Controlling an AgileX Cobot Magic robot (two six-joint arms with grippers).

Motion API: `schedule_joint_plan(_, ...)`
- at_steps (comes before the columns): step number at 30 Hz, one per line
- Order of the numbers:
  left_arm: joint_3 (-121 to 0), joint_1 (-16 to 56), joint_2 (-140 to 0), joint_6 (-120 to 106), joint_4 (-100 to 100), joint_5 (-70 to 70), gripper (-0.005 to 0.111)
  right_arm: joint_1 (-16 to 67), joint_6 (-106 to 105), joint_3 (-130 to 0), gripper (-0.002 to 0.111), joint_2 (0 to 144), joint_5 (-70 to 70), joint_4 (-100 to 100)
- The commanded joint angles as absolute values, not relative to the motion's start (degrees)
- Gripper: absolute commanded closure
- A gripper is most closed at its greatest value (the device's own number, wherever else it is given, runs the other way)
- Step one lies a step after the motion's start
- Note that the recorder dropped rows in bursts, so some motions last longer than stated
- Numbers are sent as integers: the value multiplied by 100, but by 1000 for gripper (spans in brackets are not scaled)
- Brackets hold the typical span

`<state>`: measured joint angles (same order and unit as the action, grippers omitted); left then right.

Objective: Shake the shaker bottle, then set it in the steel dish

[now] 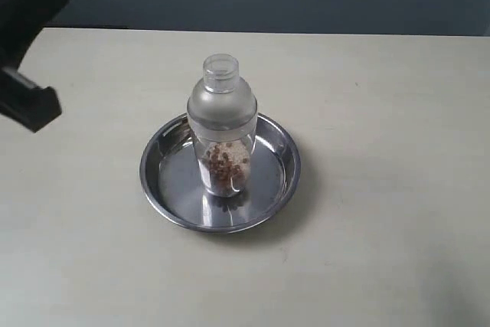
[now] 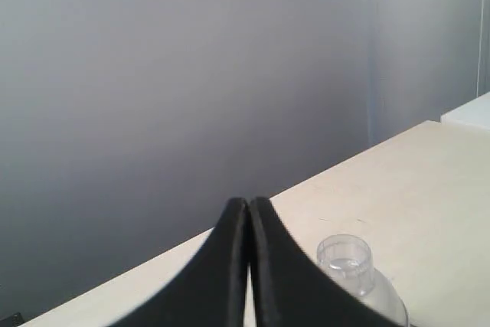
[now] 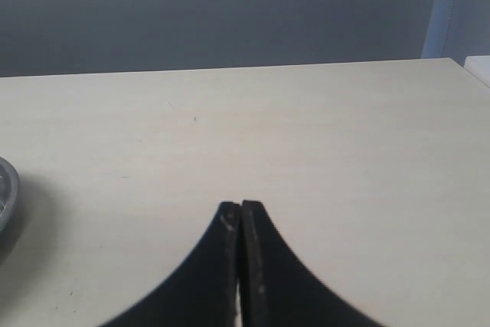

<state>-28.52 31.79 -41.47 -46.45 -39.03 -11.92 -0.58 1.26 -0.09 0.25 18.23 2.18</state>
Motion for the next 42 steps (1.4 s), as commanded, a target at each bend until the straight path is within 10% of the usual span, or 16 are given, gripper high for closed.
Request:
schedule_joint_plan(1,-2644,3142,-3493,-5961,-4990,-728,106,-50,114,0,109,0,1757,204)
schedule_joint_plan(11,-453,2471,-1890,-4093,-3676,-1555,106,-50,114,0,109,0,1757,275)
schedule_joint_plan(21,0,578,0,-1401,-1551,1646,106,-50,114,0,109,0,1757,275)
schedule_joint_plan(42,0,407,0,-33,-1165,1595,106,-50,114,0,109,0,1757,275)
